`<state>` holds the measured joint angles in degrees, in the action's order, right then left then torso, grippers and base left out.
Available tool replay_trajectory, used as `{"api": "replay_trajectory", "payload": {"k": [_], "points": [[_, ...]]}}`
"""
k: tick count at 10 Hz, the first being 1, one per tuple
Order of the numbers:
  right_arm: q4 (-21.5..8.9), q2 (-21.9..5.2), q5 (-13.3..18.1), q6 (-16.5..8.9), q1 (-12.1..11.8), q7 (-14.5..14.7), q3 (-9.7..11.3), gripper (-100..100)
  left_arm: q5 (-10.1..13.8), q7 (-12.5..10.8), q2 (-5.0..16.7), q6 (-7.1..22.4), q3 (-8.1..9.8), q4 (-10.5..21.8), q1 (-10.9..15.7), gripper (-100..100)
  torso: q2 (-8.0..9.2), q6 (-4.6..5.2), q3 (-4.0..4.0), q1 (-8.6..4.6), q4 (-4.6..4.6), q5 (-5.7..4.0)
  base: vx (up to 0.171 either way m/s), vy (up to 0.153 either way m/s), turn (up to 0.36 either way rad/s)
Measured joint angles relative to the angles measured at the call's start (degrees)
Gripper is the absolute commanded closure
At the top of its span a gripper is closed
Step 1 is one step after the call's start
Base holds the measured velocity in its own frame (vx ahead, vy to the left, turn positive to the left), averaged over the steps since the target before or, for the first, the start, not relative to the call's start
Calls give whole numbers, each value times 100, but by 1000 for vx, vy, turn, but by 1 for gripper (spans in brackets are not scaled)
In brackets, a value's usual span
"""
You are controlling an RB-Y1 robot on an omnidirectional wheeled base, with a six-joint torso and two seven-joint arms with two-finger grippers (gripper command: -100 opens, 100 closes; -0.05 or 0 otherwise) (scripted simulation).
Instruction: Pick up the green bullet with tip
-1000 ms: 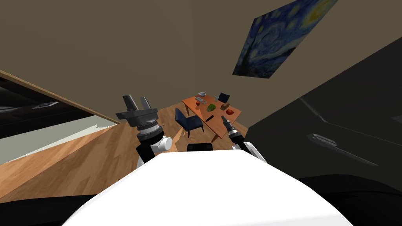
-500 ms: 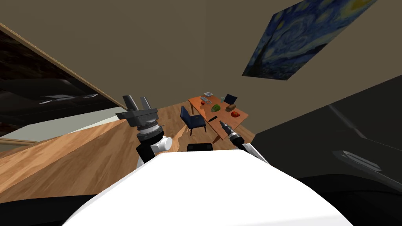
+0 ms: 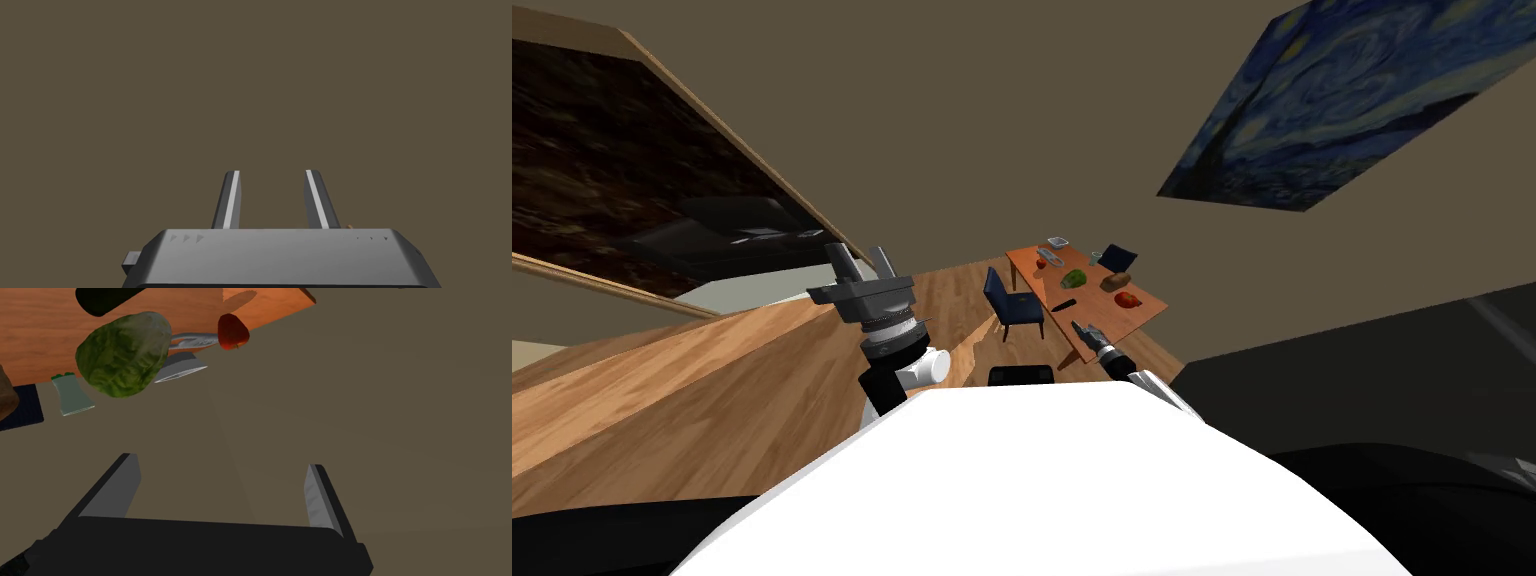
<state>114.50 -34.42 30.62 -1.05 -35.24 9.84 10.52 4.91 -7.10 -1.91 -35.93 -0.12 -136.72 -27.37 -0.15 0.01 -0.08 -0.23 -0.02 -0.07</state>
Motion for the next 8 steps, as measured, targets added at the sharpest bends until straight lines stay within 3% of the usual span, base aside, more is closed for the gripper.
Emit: {"api": "replay_trajectory", "payload": {"k": [2, 6, 8], "points": [[-188, -169, 332, -192, 48, 95, 183, -100, 0, 0, 0, 0, 0, 0, 0, 0, -5, 1, -3, 1, -1, 0, -4, -12, 233], [-428, -609, 934, -498, -95, 219, 433, -100, 0, 0, 0, 0, 0, 0, -1, 0, -12, 2, -7, 4, -3, 1, 11, -8, 231], [-583, -928, 1167, -680, -77, 249, 593, -100, 0, 0, 0, 0, 0, 0, -1, 0, -18, 2, -10, 4, -3, 1, 24, -7, 234]]}}
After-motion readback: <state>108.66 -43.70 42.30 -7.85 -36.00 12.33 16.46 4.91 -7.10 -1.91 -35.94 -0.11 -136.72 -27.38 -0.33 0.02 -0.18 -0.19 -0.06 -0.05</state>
